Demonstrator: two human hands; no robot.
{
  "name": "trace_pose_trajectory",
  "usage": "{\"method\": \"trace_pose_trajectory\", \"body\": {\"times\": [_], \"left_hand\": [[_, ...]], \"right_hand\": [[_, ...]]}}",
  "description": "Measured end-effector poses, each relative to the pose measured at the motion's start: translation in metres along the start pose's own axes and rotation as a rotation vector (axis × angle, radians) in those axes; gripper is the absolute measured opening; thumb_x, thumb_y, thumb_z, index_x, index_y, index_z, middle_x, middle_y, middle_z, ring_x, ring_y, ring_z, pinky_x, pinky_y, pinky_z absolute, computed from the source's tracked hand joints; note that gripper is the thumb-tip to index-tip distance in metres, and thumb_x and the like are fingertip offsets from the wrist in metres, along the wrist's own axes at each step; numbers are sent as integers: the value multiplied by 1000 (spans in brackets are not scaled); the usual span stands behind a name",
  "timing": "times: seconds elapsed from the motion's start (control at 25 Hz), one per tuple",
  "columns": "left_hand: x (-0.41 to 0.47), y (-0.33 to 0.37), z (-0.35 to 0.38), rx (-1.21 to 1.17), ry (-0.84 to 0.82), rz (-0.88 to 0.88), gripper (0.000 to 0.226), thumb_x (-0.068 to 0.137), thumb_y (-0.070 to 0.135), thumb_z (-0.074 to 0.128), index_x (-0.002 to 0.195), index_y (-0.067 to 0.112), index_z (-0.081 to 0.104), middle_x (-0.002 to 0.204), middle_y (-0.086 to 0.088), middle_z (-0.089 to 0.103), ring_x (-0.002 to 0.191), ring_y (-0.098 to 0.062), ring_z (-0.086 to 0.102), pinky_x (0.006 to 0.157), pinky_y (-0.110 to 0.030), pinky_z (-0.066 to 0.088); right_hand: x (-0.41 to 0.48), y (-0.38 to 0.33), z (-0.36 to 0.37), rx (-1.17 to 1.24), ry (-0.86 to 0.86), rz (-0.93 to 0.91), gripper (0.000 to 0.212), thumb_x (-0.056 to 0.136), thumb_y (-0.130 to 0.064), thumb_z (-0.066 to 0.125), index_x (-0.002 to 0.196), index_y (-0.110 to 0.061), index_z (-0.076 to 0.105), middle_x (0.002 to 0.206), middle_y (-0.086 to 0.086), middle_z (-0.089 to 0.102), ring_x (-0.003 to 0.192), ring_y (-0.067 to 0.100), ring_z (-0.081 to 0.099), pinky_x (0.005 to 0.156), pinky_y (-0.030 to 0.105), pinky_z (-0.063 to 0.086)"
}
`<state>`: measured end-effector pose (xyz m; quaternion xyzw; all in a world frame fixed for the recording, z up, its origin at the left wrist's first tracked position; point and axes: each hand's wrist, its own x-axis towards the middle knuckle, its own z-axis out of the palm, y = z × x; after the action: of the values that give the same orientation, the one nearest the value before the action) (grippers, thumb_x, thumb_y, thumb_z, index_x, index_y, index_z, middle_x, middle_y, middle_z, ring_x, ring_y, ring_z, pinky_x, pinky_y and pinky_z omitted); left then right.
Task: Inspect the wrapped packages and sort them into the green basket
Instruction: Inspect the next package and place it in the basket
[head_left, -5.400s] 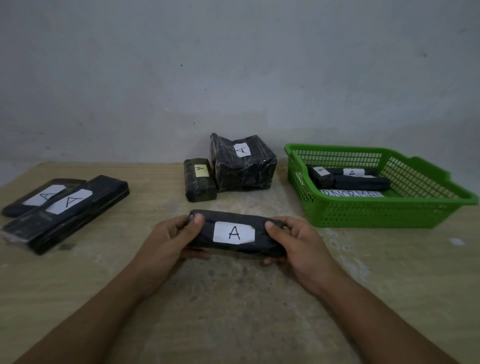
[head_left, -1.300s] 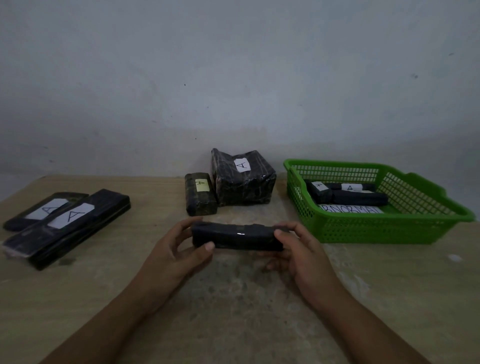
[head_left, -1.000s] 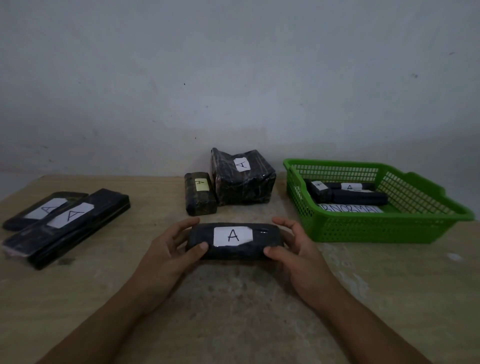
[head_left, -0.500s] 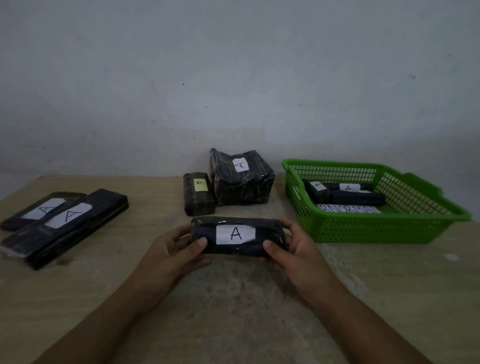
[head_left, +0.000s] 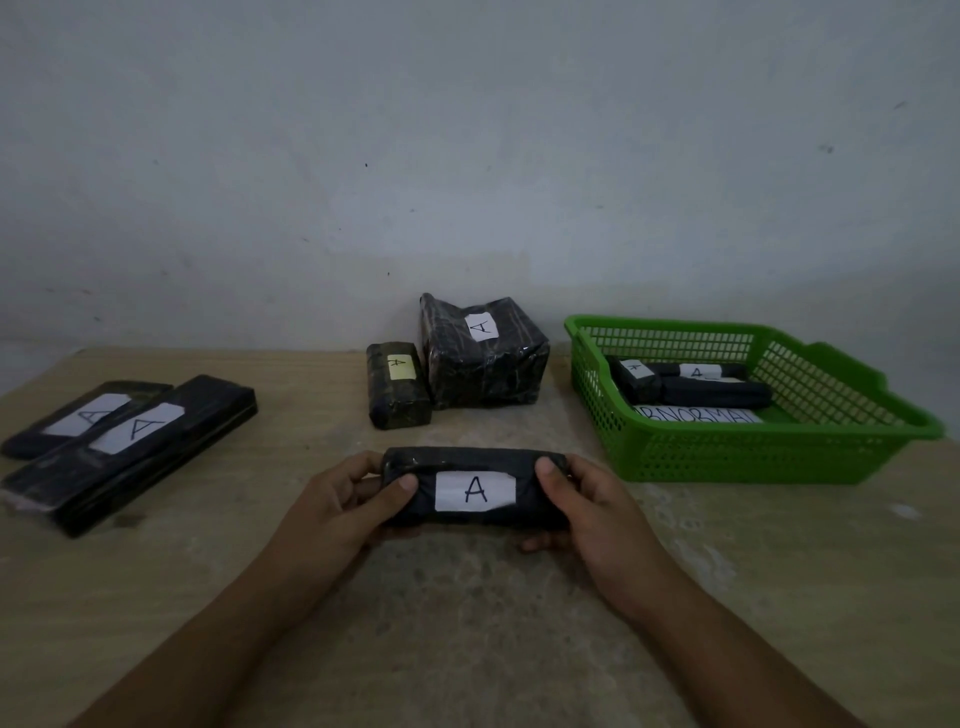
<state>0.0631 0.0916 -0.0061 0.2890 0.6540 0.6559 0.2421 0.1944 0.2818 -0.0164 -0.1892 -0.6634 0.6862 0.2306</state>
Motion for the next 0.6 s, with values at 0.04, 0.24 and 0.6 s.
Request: {"method": "trace_pose_trajectory", "body": {"times": [0.04,0.24,0.6], "left_hand": [[0,0,1,-6,-2,-1,30,82,20,60,110,12,63,97,-6,77,89,-19,73,72,-25,60],[-4,4,7,7,34,33,33,79,38,55,102,18,68,94,2,77,86,-11,73,67,-18,56],[-2,-4,4,196,87,108,15,92,20,55,98,15,68,91,1,76,82,-10,72,65,-16,54]], "right_hand": [[0,0,0,-18,13,-7,21,98,-21,52,108,-11,67,99,8,76,81,21,73,58,34,60],[0,-1,-1,-80,25,-49,19,97,-18,54,107,-9,67,94,9,77,72,22,73,53,31,58],[-6,-2,4,-72,-25,-15,12,91,-17,63,91,-6,69,79,8,72,66,22,70,49,32,55]]}}
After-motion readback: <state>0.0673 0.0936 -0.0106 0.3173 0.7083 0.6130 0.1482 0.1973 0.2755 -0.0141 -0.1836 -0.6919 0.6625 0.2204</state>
